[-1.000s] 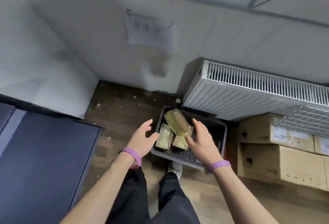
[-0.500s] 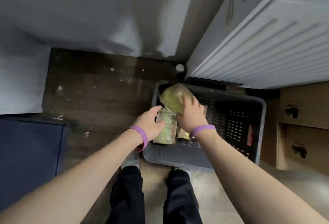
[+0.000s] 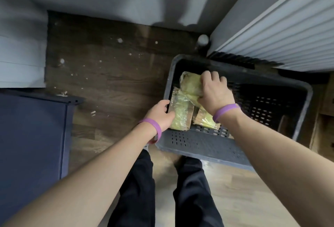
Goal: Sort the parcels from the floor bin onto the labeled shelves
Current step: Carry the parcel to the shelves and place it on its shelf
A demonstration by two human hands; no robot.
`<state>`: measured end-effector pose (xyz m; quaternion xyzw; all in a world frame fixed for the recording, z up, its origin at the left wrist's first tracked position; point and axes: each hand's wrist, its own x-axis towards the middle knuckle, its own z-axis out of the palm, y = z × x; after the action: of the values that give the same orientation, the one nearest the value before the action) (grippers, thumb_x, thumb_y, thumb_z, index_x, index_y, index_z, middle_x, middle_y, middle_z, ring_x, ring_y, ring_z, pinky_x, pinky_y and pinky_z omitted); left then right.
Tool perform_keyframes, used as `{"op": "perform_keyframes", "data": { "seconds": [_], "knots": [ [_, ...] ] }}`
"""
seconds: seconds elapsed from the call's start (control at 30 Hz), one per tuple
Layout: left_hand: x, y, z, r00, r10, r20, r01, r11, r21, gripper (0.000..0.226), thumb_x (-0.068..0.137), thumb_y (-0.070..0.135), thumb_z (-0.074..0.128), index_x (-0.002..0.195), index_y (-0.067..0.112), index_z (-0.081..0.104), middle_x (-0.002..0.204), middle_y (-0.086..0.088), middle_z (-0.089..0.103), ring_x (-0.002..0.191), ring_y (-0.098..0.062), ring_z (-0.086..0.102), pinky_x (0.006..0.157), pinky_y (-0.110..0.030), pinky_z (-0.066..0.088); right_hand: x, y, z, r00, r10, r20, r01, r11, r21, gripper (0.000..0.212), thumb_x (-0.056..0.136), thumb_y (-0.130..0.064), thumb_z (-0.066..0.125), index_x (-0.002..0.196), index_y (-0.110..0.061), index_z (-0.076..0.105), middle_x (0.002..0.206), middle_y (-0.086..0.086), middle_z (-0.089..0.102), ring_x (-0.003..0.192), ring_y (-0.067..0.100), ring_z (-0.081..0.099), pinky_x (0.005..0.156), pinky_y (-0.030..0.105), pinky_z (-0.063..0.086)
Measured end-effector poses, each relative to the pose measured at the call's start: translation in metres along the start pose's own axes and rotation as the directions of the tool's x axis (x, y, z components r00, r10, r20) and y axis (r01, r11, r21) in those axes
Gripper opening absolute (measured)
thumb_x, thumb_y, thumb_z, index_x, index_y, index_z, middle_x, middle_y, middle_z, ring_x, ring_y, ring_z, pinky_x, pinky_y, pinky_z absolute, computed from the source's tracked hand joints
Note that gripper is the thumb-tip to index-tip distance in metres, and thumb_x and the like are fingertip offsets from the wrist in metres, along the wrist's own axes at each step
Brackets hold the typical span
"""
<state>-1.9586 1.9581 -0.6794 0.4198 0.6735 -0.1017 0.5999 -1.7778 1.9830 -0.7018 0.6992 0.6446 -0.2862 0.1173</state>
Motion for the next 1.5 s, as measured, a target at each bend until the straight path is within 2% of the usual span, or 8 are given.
{"op": "perform_keyframes", "data": {
  "seconds": [0.13,0.3,0.47,0.63,0.93,1.2,1.33,1.5],
  "knots": [
    [-0.027,0.029,-0.007,0.995,0.099,-0.006,-0.099,0.995,-0.002,0.064,0.093,0.022,0.049,0.148,0.037,0.019,0.146,0.0,0.04,0.084,-0.003,0.054,0.066,-0.016,0.041,-0.037,-0.007,-0.032,0.999,-0.018,-0.038,0.018,1.0,0.005,0.083,0.072,-0.022,0.076,0.142,-0.014,0.032,0.125,0.014,0.042,0.101,0.036,0.044,0.089,0.042,0.039],
    [-0.108,0.084,-0.05,0.966,0.258,-0.009,-0.258,0.966,0.002,0.094,0.083,0.009,0.062,0.146,0.049,0.004,0.153,-0.001,0.024,0.132,-0.024,0.039,0.106,-0.032,0.036,-0.092,-0.037,-0.131,0.996,0.034,0.079,-0.054,0.961,0.27,0.095,0.067,-0.028,0.08,0.147,-0.022,0.029,0.126,0.007,0.034,0.11,0.032,0.04,0.101,0.039,0.037],
    [-0.223,0.127,-0.113,0.909,0.416,-0.016,-0.416,0.909,-0.015,0.107,0.064,0.006,0.079,0.145,0.039,0.017,0.144,0.005,0.032,0.133,-0.014,0.034,0.104,-0.023,0.03,-0.161,-0.063,-0.264,0.958,-0.108,0.267,-0.05,0.851,0.523,0.091,0.068,-0.017,0.082,0.146,-0.023,0.035,0.122,0.0,0.033,0.12,0.021,0.044,0.102,0.023,0.037],
    [-0.335,0.15,-0.152,0.862,0.495,-0.104,-0.497,0.868,0.013,0.083,0.056,0.024,0.088,0.122,0.032,0.038,0.119,0.01,0.053,0.112,-0.011,0.053,0.093,-0.025,0.042,-0.238,-0.089,-0.361,0.964,-0.218,0.153,0.095,0.817,0.569,0.087,0.073,-0.001,0.074,0.146,-0.029,0.037,0.134,0.0,0.035,0.127,0.016,0.039,0.096,0.012,0.032],
    [-0.459,0.187,-0.173,0.807,0.343,-0.481,-0.525,0.789,-0.319,0.062,0.059,0.051,0.08,0.103,0.027,0.044,0.102,0.004,0.06,0.093,-0.013,0.061,0.076,-0.035,0.052,-0.34,-0.182,-0.393,0.94,-0.075,-0.334,0.292,0.684,0.669,0.07,0.097,-0.043,0.051,0.153,-0.037,0.009,0.163,-0.003,0.01,0.15,0.014,0.003,0.118,0.032,0.015],
    [-0.509,0.193,-0.197,0.727,0.567,-0.387,-0.686,0.612,-0.394,0.015,0.092,0.033,0.057,0.107,0.034,0.06,0.101,0.009,0.071,0.087,-0.007,0.07,0.065,-0.02,0.053,-0.366,-0.183,-0.422,0.953,-0.095,-0.289,0.303,0.216,0.928,0.048,0.101,-0.035,0.045,0.138,-0.058,0.026,0.148,-0.014,0.044,0.135,0.008,0.044,0.113,0.046,0.037],
    [-0.522,0.192,-0.199,0.675,0.607,-0.419,-0.737,0.561,-0.376,0.026,0.093,0.024,0.058,0.119,0.026,0.059,0.114,0.005,0.066,0.101,-0.012,0.066,0.083,-0.03,0.055,-0.371,-0.189,-0.431,0.943,-0.113,-0.312,0.329,0.204,0.922,0.047,0.101,-0.032,0.048,0.13,-0.064,0.031,0.142,-0.017,0.051,0.126,0.004,0.052,0.109,0.04,0.042],
    [-0.534,0.189,-0.203,0.615,0.624,-0.482,-0.783,0.557,-0.278,0.018,0.097,0.015,0.05,0.105,0.028,0.059,0.101,0.004,0.068,0.086,-0.01,0.068,0.06,-0.016,0.053,-0.379,-0.191,-0.44,0.924,-0.111,-0.365,0.381,0.321,0.867,0.062,0.093,-0.022,0.063,0.141,-0.046,0.031,0.135,-0.004,0.058,0.123,0.014,0.056,0.105,0.048,0.046]
  ]
}}
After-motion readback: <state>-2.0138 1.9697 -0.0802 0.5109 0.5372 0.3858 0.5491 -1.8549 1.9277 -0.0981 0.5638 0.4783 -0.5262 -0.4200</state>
